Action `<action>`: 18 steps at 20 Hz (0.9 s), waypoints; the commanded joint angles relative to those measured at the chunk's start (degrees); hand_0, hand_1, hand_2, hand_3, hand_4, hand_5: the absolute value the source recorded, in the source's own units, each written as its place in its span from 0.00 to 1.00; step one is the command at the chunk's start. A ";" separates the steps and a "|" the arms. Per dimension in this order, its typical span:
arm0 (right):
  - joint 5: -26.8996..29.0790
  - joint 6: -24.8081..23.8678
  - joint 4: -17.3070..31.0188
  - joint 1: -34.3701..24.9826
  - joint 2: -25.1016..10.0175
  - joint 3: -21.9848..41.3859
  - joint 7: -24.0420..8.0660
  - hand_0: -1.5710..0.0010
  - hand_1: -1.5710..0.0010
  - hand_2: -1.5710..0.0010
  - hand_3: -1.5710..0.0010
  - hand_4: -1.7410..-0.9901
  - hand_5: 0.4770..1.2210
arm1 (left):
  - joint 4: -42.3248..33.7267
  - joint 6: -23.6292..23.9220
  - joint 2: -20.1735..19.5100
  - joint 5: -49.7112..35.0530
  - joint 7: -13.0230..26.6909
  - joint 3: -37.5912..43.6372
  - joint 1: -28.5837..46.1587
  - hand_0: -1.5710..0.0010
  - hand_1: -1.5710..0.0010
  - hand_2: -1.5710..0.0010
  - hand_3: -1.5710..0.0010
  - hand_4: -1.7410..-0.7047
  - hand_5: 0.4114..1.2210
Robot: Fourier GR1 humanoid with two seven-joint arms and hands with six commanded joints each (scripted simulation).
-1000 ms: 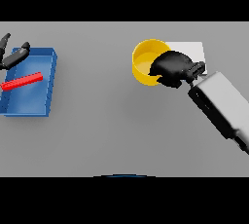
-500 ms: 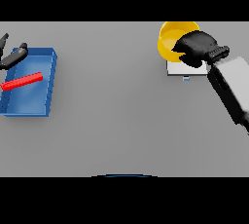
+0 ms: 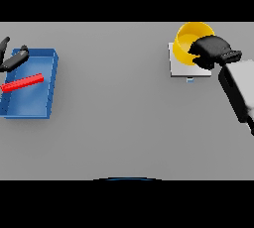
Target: Pick up the red beaker and tilt it to pour out 1 green nut into yellow bowl. Pick up the yellow bowl and place it on the metallic measuring scale.
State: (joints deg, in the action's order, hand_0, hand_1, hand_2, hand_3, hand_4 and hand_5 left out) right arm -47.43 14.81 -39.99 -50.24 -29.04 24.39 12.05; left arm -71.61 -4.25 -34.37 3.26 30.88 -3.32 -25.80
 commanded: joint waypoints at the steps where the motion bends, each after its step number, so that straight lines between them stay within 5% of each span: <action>1: -0.01 -0.48 1.25 -0.32 0.65 -0.12 0.07 0.00 0.00 0.12 0.13 0.00 1.00 | -0.03 0.00 0.22 -0.22 -0.21 0.06 -0.20 1.00 1.00 1.00 1.00 0.85 0.49; 8: -0.36 -1.82 7.15 -1.72 1.86 -0.10 1.66 0.00 0.00 0.13 0.08 0.00 1.00 | -0.37 -0.58 -0.24 -0.46 0.20 0.13 -0.02 1.00 1.00 1.00 1.00 0.87 0.46; 10: 0.08 -1.52 6.75 -1.44 1.67 -0.31 1.16 0.00 0.05 0.09 0.21 0.00 1.00 | -0.15 -0.67 -0.39 -0.27 0.45 0.05 -0.32 1.00 1.00 1.00 1.00 0.87 0.45; 11: 0.07 -0.85 6.77 -1.64 1.65 -0.29 0.54 0.01 0.09 0.15 0.29 0.08 1.00 | 0.10 -0.83 -0.34 -0.24 0.06 -0.04 -0.01 1.00 1.00 1.00 1.00 0.87 0.45; 14: 1.27 0.20 8.14 -2.56 2.44 -1.48 -0.41 0.27 0.39 0.46 0.56 0.24 0.72 | 0.18 -0.88 0.05 -0.56 0.40 -0.02 -0.52 1.00 1.00 1.00 1.00 0.88 0.44; 18: 2.52 2.09 7.89 -1.99 2.59 -2.16 -0.74 0.69 0.71 0.76 0.80 0.34 0.52 | -0.84 -0.87 -0.16 -1.29 -0.19 0.51 0.43 1.00 1.00 1.00 1.00 0.87 0.43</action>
State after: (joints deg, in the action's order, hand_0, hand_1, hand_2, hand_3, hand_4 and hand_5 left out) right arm -44.91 16.91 -32.10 -52.23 -26.46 22.23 11.36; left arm -72.44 -5.12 -34.53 1.97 30.67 -2.81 -25.36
